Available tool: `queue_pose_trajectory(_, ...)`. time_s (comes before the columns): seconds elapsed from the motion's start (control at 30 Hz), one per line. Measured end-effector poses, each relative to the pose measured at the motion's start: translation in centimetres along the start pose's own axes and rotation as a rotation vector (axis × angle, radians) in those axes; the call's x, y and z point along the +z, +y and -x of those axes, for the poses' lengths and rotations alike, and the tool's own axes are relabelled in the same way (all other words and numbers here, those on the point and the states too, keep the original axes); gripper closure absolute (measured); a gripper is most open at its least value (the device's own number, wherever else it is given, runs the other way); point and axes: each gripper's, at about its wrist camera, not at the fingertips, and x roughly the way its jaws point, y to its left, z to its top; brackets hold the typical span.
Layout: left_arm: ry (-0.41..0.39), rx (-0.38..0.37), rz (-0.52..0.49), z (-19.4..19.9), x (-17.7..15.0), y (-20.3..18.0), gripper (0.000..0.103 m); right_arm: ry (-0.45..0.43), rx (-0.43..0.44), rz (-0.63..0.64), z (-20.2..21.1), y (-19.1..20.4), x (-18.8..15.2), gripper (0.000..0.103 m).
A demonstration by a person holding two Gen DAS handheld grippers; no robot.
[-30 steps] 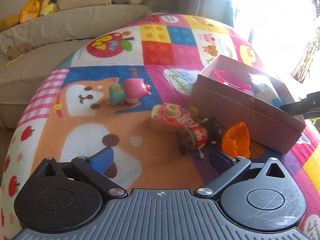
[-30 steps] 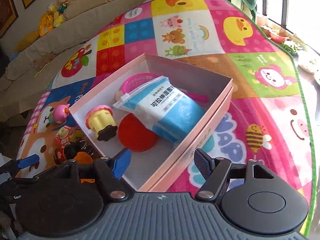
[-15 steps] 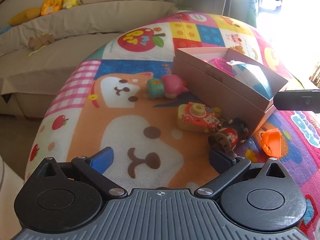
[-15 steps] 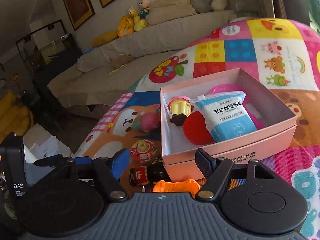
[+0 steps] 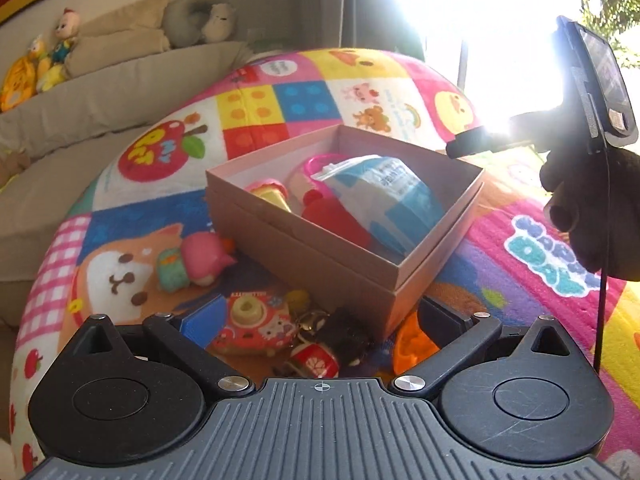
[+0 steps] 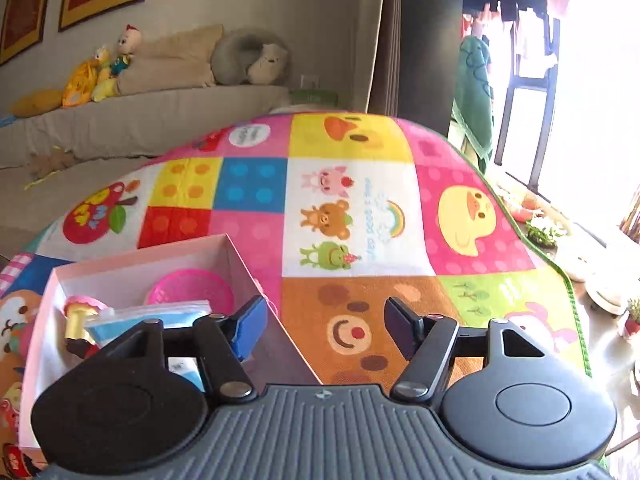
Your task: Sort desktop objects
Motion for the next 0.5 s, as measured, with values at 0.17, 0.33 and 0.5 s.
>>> queue_pose_trajectory(0.17, 0.034, 0.047, -0.008, -1.9, 0.4, 0.5, 0.000, 0.033, 0.015, 0.016, 0.9, -1.2, -2.1, 0.042)
queue_pose_trajectory(0.33, 0.004, 0.187, 0.024, -1.4, 0.7, 2.8, 0.000, 0.027, 0.046, 0.023, 3.4, -1.4, -3.3, 0.041)
queue_pose_trajectory(0.5, 0.006, 0.164, 0.119, 0.9, -0.4, 6.0, 0.000, -0.069, 0.161, 0.096, 8.2, 0.5, -5.0, 0.025)
